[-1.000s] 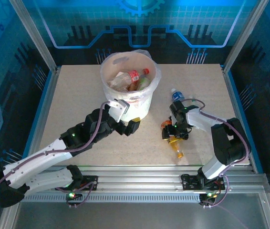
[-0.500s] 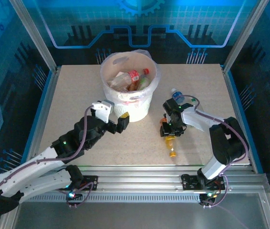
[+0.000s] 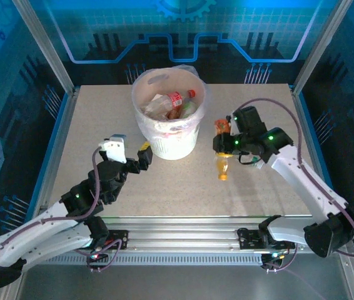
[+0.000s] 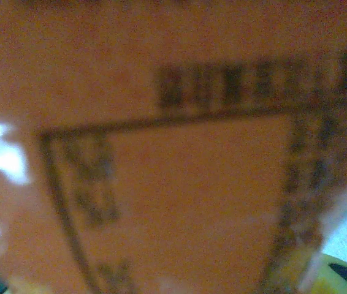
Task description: Put the plastic bottles in the bin
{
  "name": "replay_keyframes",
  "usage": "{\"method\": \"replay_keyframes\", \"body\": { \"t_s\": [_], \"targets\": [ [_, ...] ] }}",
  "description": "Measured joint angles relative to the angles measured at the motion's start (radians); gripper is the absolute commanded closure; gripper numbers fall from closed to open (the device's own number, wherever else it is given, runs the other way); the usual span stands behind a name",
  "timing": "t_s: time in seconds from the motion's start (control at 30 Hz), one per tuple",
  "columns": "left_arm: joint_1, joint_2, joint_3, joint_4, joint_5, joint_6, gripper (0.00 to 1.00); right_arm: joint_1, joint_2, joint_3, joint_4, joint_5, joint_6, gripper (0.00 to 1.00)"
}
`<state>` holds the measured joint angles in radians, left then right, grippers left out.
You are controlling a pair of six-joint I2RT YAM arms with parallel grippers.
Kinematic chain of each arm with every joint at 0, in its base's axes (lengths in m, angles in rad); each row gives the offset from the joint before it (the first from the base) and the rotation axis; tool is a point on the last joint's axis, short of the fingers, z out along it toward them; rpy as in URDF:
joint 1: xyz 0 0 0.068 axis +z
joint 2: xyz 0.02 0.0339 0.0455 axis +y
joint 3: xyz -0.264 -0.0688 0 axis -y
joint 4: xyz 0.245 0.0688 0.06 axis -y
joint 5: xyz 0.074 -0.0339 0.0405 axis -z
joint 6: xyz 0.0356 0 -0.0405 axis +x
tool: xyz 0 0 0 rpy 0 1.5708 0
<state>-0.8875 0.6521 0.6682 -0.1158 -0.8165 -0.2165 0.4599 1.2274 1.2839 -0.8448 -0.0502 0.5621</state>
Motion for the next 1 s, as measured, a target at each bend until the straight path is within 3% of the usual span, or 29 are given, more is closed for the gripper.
{"method": "replay_keyframes", "body": {
  "t_s": [0.23, 0.53, 1.0],
  "targets": [
    [0.001, -0.008, -0.021, -0.061, -0.048, -0.079, 0.01, 0.0, 0.026, 0.247, 0.047, -0.102, 0.03, 0.69],
    [0.002, -0.008, -0.038, -0.117, -0.063, -0.18, 0.01, 0.007, 0.229, 0.518, 0.208, -0.178, 0.163, 0.68],
    [0.002, -0.008, -0.038, -0.151, -0.023, -0.23, 0.01, 0.106, 0.623, 0.851, 0.296, 0.04, 0.316, 0.68]
  ]
}}
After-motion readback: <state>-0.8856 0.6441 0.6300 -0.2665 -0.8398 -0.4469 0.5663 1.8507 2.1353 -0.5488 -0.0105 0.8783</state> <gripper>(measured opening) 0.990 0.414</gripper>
